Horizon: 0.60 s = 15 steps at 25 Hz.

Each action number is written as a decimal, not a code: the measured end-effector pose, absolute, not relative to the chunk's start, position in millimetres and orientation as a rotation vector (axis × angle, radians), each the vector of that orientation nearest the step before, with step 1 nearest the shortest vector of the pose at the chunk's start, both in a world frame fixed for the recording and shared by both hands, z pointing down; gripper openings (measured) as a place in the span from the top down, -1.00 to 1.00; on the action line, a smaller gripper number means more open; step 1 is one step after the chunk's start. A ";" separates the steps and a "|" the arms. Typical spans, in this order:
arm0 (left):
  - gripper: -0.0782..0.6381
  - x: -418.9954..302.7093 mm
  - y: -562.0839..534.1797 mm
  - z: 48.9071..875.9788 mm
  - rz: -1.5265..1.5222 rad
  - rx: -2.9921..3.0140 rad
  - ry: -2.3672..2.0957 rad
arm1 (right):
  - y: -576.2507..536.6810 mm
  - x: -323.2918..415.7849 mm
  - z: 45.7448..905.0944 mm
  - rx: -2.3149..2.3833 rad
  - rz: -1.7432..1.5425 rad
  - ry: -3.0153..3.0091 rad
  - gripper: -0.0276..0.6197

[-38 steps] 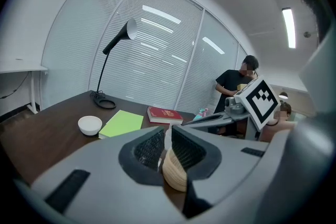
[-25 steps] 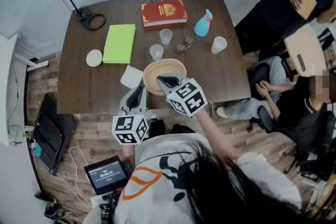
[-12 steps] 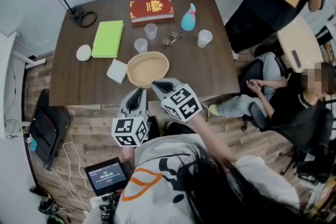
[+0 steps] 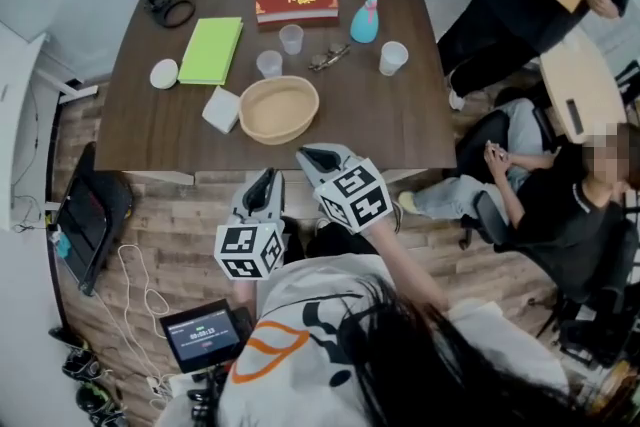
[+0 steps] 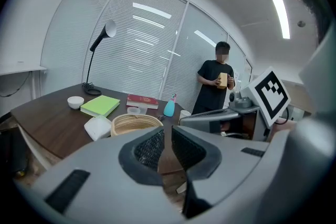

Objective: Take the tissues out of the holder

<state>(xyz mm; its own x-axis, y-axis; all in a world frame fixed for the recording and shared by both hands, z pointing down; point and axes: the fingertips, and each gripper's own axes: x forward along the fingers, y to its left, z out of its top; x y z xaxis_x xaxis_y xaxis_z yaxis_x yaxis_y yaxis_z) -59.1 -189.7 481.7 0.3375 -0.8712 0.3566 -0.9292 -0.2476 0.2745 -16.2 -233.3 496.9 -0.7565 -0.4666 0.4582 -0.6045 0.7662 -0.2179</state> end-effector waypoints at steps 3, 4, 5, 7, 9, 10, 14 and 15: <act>0.66 -52.1 -189.5 482.0 0.197 2.196 -1.569 | -230.4 -8.1 497.4 0.839 0.517 -2.591 0.88; 0.66 -51.4 -188.7 481.0 0.202 2.203 -1.566 | -228.7 -6.4 497.7 0.849 0.524 -2.591 0.88; 0.66 -51.5 -187.7 479.5 0.204 2.209 -1.563 | -226.6 -5.2 497.8 0.858 0.530 -2.590 0.87; 0.66 -53.0 -186.3 475.8 0.203 2.220 -1.558 | -223.1 -3.9 496.2 0.882 0.533 -2.588 0.88; 0.66 -55.0 -183.3 472.4 0.203 2.233 -1.552 | -219.0 -4.5 492.8 0.907 0.532 -2.589 0.88; 0.66 -56.0 -180.1 471.1 0.204 2.239 -1.548 | -215.3 -5.5 491.6 0.915 0.535 -2.588 0.88; 0.66 -62.2 -159.7 471.1 0.209 2.248 -1.520 | -194.3 -13.9 491.8 0.938 0.562 -2.582 0.88; 0.66 -65.6 -153.6 472.0 0.210 2.247 -1.513 | -188.2 -17.7 492.2 0.943 0.568 -2.581 0.88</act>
